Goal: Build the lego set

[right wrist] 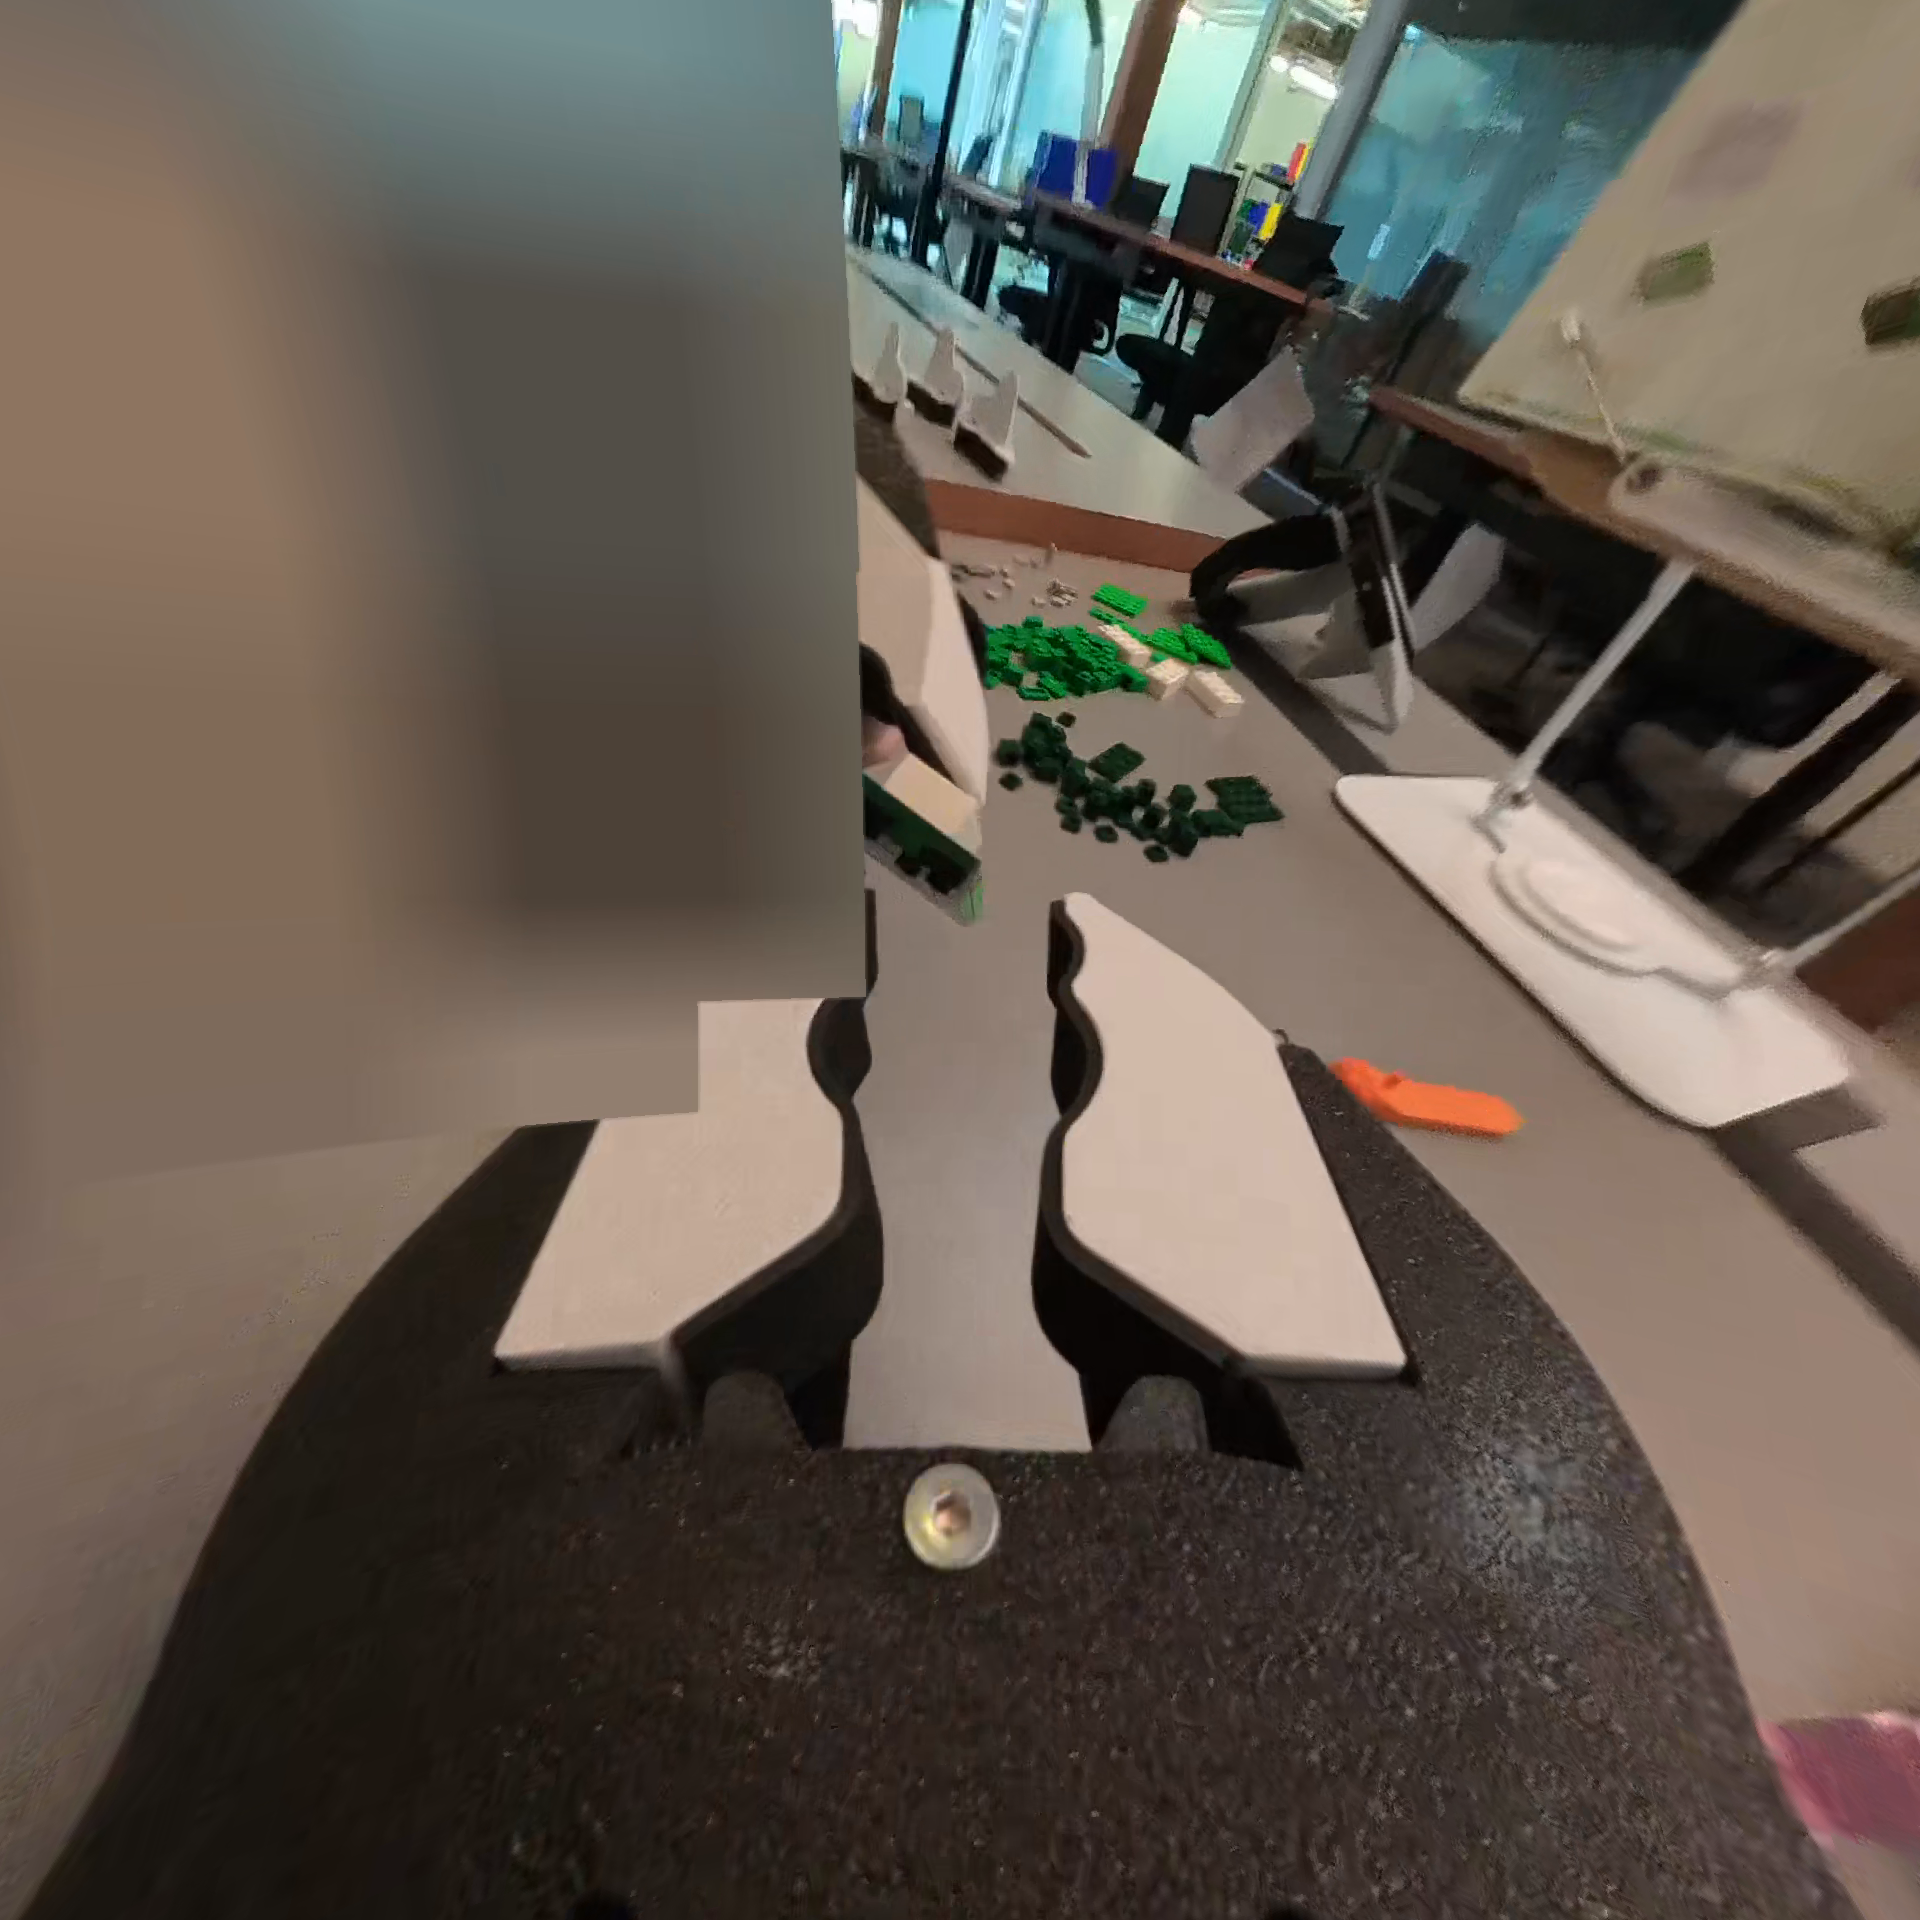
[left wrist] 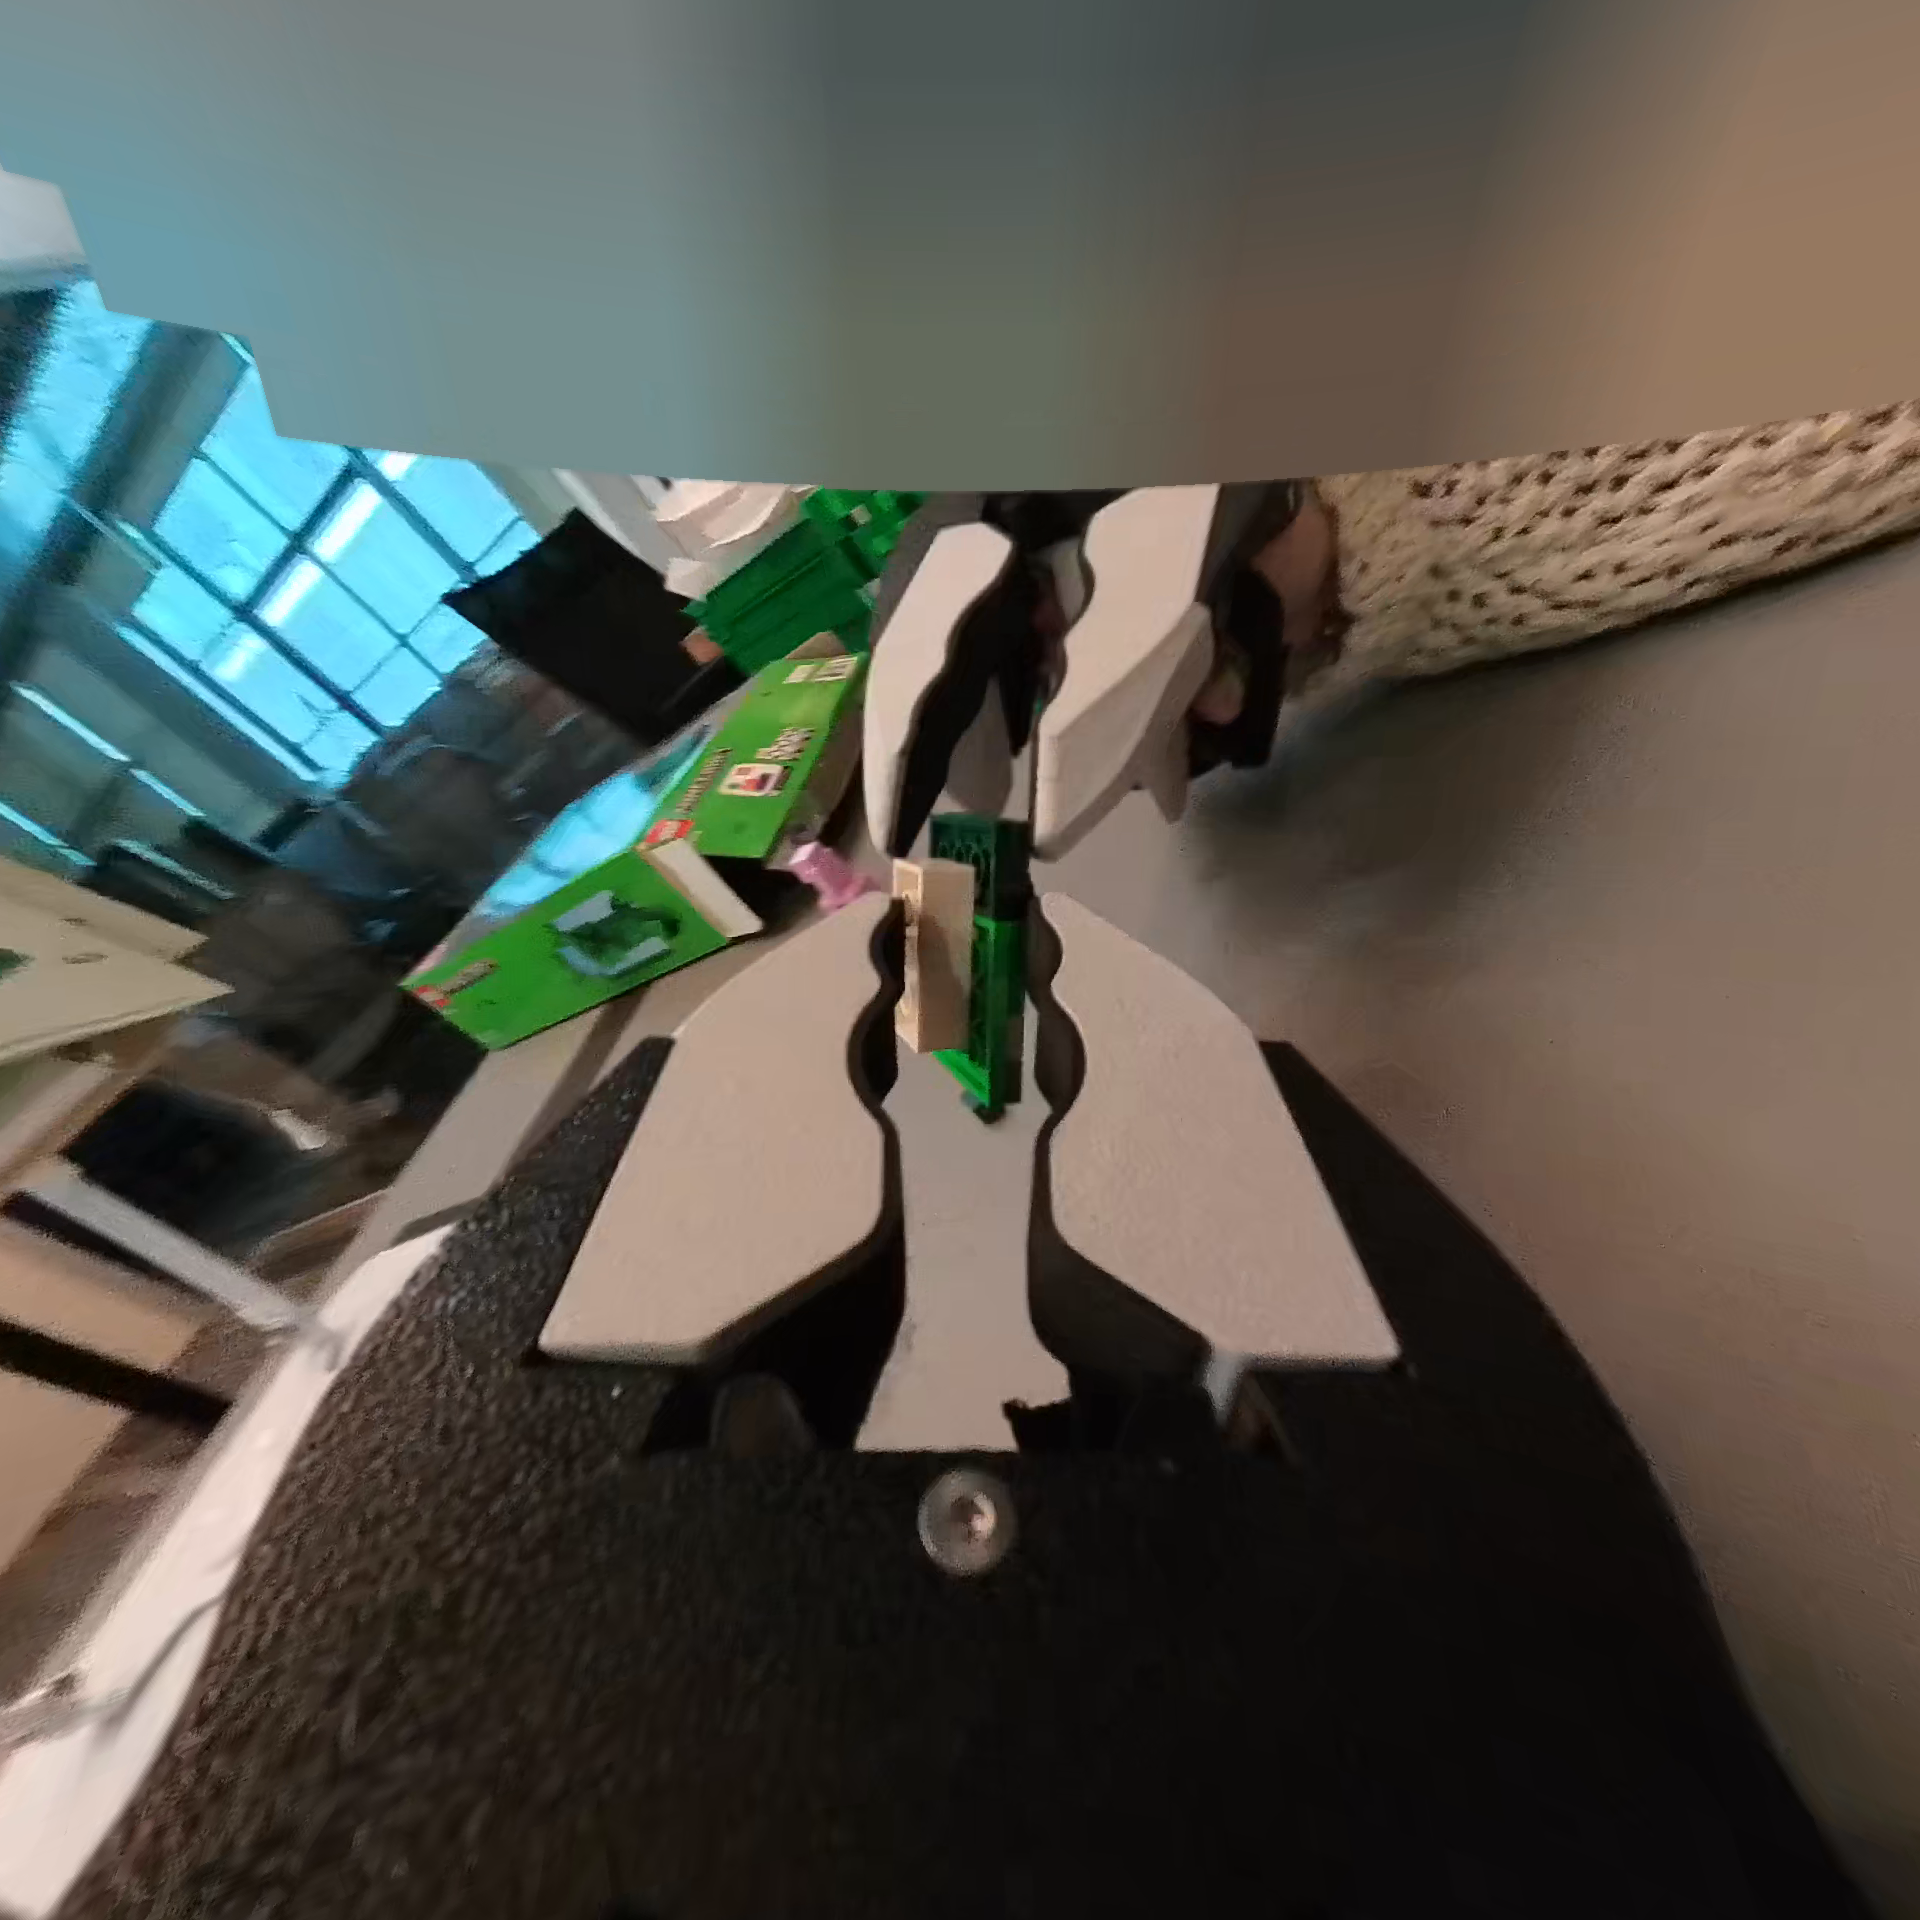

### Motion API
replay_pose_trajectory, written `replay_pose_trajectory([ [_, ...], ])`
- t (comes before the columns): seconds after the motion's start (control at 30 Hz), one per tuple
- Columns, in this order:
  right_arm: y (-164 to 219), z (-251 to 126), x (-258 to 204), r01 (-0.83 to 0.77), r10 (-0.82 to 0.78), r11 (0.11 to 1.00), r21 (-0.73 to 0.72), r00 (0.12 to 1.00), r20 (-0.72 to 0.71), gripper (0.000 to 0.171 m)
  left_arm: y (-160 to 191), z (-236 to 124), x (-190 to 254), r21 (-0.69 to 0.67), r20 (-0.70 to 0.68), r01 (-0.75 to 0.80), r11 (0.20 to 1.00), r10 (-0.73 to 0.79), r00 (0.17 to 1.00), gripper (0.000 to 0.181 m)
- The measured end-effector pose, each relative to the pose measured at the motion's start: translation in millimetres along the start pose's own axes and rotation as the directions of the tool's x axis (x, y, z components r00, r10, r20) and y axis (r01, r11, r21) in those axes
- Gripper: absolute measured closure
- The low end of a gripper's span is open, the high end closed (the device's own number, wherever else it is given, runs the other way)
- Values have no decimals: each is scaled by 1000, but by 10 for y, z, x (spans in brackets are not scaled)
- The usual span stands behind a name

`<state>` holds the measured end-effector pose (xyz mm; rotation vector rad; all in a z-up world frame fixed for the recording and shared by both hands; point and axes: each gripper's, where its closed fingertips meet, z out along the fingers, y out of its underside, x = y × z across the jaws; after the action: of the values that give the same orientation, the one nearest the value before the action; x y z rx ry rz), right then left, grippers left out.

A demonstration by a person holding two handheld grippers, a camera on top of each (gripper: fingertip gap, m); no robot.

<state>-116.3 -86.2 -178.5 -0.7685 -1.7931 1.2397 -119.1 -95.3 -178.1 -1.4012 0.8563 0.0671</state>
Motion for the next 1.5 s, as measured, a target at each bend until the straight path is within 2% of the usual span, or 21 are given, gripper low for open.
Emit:
replay_pose_trajectory([
  [0.07, -35, 23, -90, 85, -85, 996, -3, 996, 13, 147, -8, 5, 55, 16, -53, 46, 999, -45, 998, 160],
  [0.17, -62, 31, -148, 127, -127, 992, 11, 991, 29, 156, -20, -7, 113, 29, -123, 118, 993, -113, 986, 160],
  [0.33, -28, 21, -243, 145, -144, 989, 2, 985, 94, 157, -28, -30, 222, 29, -245, 221, 975, -208, 947, 160],
  [0.5, 44, -6, -326, 189, -179, 981, -49, 972, 151, 161, 2, -22, 315, 7, -309, 248, 969, -234, 922, 157],
  [0.63, 14, -16, -290, 187, -180, 982, -39, 975, 130, 162, 3, 17, 260, 32, -241, 207, 978, -193, 951, 150],
  [0.77, 7, -2, -239, 181, -177, 983, -36, 980, 93, 162, 66, 54, 165, -3, -132, 118, 993, -117, 984, 144],
  [0.87, 25, 11, -202, 168, -164, 985, -44, 984, 72, 162, 73, 46, 84, -17, -55, 29, 999, -30, 998, 152],
  [1.07, 54, 11, -172, 171, -168, 984, -59, 984, 56, 162, 199, 86, 81, -123, -19, -85, 989, 83, 996, 154],
  [1.13, 58, 12, -164, 170, -167, 984, -60, 985, 51, 162, 202, 93, 109, -134, -28, -124, 983, 121, 992, 161],
  [1.23, 57, 16, -157, 158, -155, 986, -59, 987, 44, 161, 201, 92, 78, -143, -9, -123, 982, 123, 992, 163],
  [1.3, 7, 3, -116, 92, -91, 995, -41, 996, 20, 157, 205, 76, 14, -151, 24, -108, 983, 113, 993, 164],
  [1.4, -7, -144, 222, -36, 33, 999, -24, 991, -128, 151, 269, 24, -115, -180, 88, -87, 980, 104, 991, 164],
  [1.5, 166, -341, 604, -179, 165, 984, -23, 942, -293, 151, 316, -31, -258, -193, 165, -38, 980, 71, 984, 164],
])
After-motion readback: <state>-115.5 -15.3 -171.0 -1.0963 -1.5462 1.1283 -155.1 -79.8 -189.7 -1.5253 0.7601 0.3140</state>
